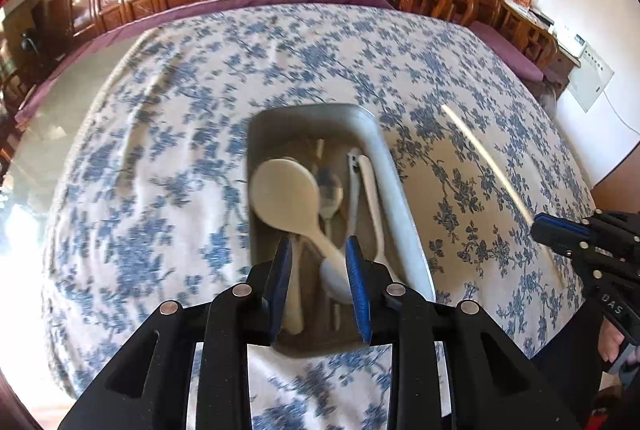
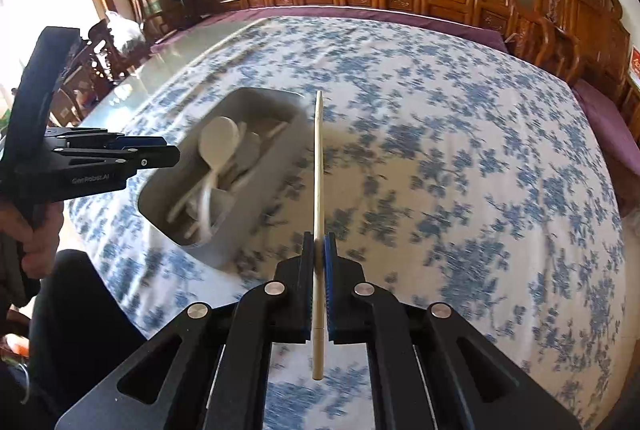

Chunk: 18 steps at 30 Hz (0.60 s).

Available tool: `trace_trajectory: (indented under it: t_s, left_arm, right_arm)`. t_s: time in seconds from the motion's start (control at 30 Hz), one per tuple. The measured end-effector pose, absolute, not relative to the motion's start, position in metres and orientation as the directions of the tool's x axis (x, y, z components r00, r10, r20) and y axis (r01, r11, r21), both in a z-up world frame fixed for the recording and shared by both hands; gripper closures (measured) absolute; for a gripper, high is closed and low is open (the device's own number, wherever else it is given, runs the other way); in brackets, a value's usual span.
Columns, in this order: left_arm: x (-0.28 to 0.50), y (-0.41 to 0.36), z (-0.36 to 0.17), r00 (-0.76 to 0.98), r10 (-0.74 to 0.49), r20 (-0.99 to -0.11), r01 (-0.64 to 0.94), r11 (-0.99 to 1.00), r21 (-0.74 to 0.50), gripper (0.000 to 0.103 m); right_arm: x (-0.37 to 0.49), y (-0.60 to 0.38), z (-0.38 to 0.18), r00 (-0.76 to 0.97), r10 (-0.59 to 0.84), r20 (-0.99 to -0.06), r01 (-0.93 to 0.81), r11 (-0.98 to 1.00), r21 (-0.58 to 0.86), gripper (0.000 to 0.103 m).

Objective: Organize utensils
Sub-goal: 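Lower the white chopstick into the grey tray and open the right gripper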

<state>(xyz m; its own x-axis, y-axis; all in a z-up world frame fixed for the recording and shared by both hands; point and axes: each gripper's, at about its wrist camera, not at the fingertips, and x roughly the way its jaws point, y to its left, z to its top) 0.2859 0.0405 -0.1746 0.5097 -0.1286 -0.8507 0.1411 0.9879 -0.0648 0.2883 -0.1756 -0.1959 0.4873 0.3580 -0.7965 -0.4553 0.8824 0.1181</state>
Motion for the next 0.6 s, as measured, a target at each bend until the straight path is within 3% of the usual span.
trace_trajectory:
  t_s: [0.6]
  left_arm:
    - [0.259,0.096,-0.145,0.571,-0.115,-0.813,0.099,0.993,-0.071,0.073]
  right_arm:
    - [0.314,-0.09,-0.2,0.388,0.475,-0.79,-0.44,0.849,0.294,0.097]
